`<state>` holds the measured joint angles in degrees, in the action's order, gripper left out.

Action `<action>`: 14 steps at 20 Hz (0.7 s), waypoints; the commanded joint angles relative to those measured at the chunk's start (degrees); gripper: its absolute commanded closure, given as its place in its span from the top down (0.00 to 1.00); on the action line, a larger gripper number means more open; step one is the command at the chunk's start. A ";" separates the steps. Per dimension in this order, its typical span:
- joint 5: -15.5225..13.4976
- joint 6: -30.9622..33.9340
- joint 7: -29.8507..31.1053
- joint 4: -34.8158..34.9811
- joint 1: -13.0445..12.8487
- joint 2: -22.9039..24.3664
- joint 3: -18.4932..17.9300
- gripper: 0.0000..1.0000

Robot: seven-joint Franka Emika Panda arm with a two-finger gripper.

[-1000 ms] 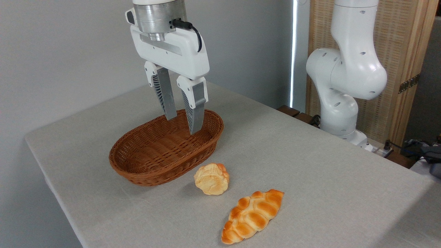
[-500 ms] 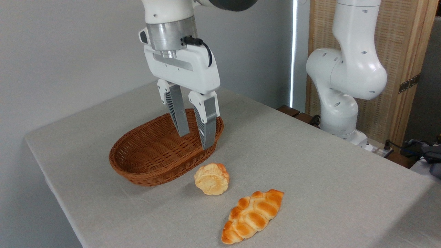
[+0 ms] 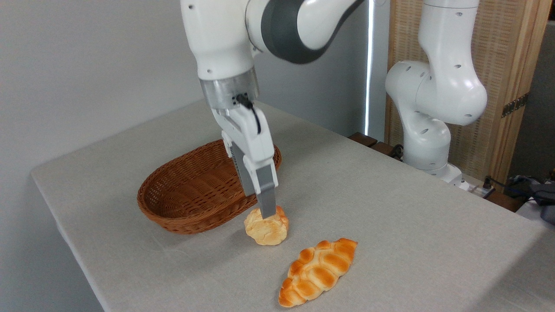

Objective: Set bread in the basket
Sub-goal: 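Move the gripper over the round bread roll and lower it, then close the gripper fingers around the round bread roll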

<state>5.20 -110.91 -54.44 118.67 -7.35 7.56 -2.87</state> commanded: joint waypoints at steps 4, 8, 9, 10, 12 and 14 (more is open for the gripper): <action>0.78 -3.08 -14.11 4.10 -0.39 -0.44 -1.09 1.00; 1.56 -3.17 -14.47 5.51 -0.56 -0.70 -1.09 1.00; 2.35 -3.52 -14.47 5.78 -0.74 -0.79 -1.09 1.00; 3.23 -4.57 -14.47 6.48 -1.09 -0.79 -1.09 1.00; 3.50 -7.38 -14.38 8.06 -1.44 -0.96 -1.09 1.00; 3.50 -8.36 -14.12 8.33 -1.44 -0.96 -1.09 1.00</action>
<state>7.77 -116.66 -67.85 125.40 -8.10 6.05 -3.34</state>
